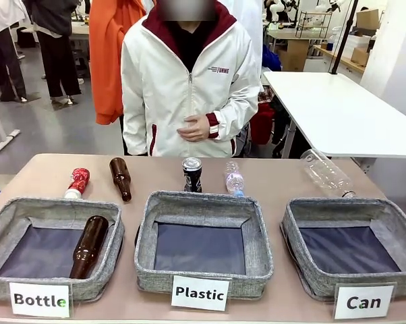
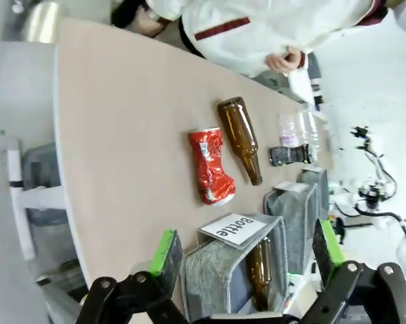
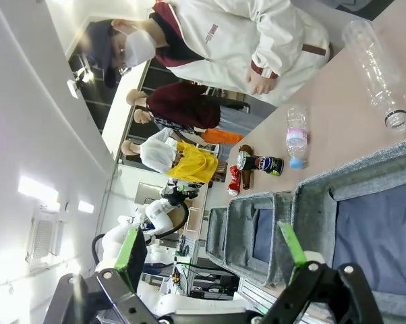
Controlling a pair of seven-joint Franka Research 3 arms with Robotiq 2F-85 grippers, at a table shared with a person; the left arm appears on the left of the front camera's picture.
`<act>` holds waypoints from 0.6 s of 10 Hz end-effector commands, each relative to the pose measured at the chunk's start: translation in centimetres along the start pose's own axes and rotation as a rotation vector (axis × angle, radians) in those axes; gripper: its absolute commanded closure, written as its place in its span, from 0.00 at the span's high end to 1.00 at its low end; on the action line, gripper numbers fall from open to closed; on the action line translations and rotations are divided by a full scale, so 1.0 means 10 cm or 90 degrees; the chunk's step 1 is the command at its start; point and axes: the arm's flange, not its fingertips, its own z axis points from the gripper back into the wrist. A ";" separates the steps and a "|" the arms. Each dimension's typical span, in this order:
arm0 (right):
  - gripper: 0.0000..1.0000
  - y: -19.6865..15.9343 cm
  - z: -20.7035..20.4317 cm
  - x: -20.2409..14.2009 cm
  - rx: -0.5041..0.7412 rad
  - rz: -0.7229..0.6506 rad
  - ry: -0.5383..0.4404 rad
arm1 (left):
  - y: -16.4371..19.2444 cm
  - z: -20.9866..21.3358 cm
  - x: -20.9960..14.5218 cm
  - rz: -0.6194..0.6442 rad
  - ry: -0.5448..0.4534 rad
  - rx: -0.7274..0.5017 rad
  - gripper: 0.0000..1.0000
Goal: Sort the can waste into the basket.
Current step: Pick up the can waste from the table and place it in the right Fabric basket.
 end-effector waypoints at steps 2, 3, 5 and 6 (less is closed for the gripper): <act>1.00 0.01 0.00 0.03 0.016 0.017 -0.011 | -0.21 -0.24 0.11 -0.044 -0.008 -0.041 1.00; 1.00 0.01 0.00 0.03 0.016 0.017 -0.011 | -0.36 -0.37 0.10 -0.059 0.014 -0.010 1.00; 1.00 0.01 0.00 0.03 0.016 0.017 -0.011 | -0.85 -0.55 0.12 -0.097 0.056 0.064 1.00; 1.00 0.01 0.00 0.03 0.016 0.017 -0.011 | -1.17 -0.74 0.08 -0.075 0.083 0.176 1.00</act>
